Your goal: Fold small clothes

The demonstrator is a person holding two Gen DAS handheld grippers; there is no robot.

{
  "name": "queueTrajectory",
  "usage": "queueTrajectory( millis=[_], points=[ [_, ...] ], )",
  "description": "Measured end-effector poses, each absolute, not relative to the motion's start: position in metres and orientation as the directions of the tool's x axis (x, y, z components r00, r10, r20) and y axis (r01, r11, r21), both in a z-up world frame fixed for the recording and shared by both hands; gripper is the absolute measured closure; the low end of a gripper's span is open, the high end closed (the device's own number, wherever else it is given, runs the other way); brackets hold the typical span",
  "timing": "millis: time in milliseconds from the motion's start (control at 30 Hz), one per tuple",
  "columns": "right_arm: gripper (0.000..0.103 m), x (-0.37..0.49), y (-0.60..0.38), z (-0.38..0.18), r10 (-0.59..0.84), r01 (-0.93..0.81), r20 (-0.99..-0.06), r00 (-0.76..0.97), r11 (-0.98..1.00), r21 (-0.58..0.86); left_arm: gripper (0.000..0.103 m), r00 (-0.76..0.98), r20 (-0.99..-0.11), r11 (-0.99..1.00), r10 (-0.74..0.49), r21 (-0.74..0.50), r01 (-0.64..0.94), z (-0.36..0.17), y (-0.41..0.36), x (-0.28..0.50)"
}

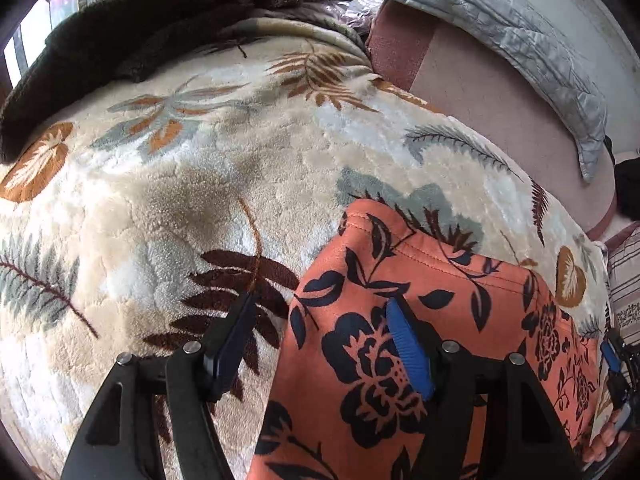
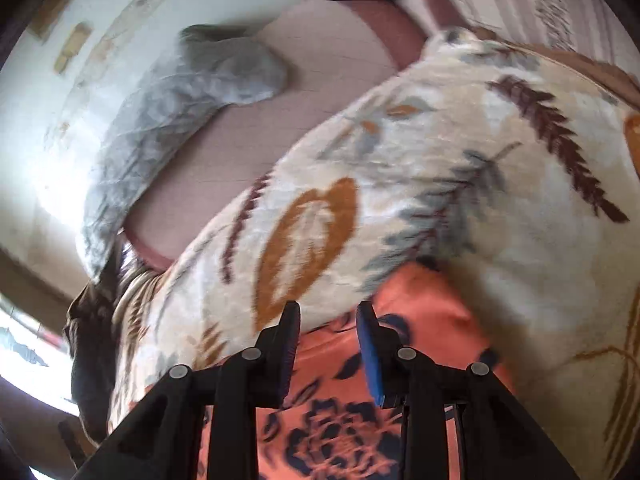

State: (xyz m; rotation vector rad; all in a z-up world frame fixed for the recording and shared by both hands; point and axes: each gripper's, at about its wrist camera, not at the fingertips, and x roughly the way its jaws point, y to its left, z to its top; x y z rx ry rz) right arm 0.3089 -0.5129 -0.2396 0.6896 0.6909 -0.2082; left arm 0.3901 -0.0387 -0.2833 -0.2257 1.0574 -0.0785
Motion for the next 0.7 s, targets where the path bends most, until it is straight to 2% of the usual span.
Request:
queueTrajectory(
  millis=[100,167,200,267,333,367,467,567,633,700],
  points=[
    [0.071,0.330,-0.452,-0.232,0.230,0.209,-0.604,0.763,0.796,0.568,0.034,0.540,-0.823,0.981,-0.173,-0.192,0.022,-0.266,-0.052,0.367],
    [0.071,0.345,-0.420,-0.245,0.296,0.181,-0.648,0.702,0.806,0.563,0.028,0.542,-0.815,0.979,-0.204,-0.177,0.102,-0.262,-0.066,0.353],
    [0.071,0.353,-0.408,-0.257,0.294,0.196,-0.689,0.662,0.820,0.538,0.022,0.535,-0.822,0.980,-0.196,-0.148,0.132,-0.264,-0.073,0.349],
    [0.072,0.363,-0.396,-0.287,0.267,0.246,-0.778,0.569,0.847,0.471,0.018,0.488,-0.862,0.983,-0.140,-0.061,0.174,-0.279,-0.087,0.346],
    [0.072,0.358,-0.397,-0.292,0.265,0.258,-0.765,0.587,0.834,0.488,0.017,0.420,-0.906,0.974,-0.042,0.057,0.220,-0.303,-0.099,0.350],
    [0.072,0.353,-0.399,-0.285,0.264,0.267,-0.762,0.591,0.827,0.494,0.016,0.445,-0.895,0.969,-0.033,0.080,0.232,-0.301,-0.100,0.346],
    [0.072,0.328,-0.410,-0.262,0.262,0.258,-0.718,0.645,0.809,0.528,0.016,0.478,-0.877,0.970,-0.041,0.080,0.231,-0.282,-0.098,0.334],
    [0.072,0.302,-0.420,-0.257,0.226,0.302,-0.745,0.628,0.811,0.501,0.016,0.492,-0.868,0.972,-0.067,0.054,0.227,-0.272,-0.095,0.313],
    [0.072,0.283,-0.429,-0.268,0.214,0.343,-0.774,0.596,0.804,0.486,0.011,0.482,-0.872,0.969,-0.082,0.044,0.244,-0.275,-0.098,0.301],
    [0.072,0.264,-0.438,-0.283,0.225,0.370,-0.794,0.565,0.791,0.488,0.010,0.449,-0.894,0.957,-0.010,0.122,0.263,-0.292,-0.106,0.294]
  ],
)
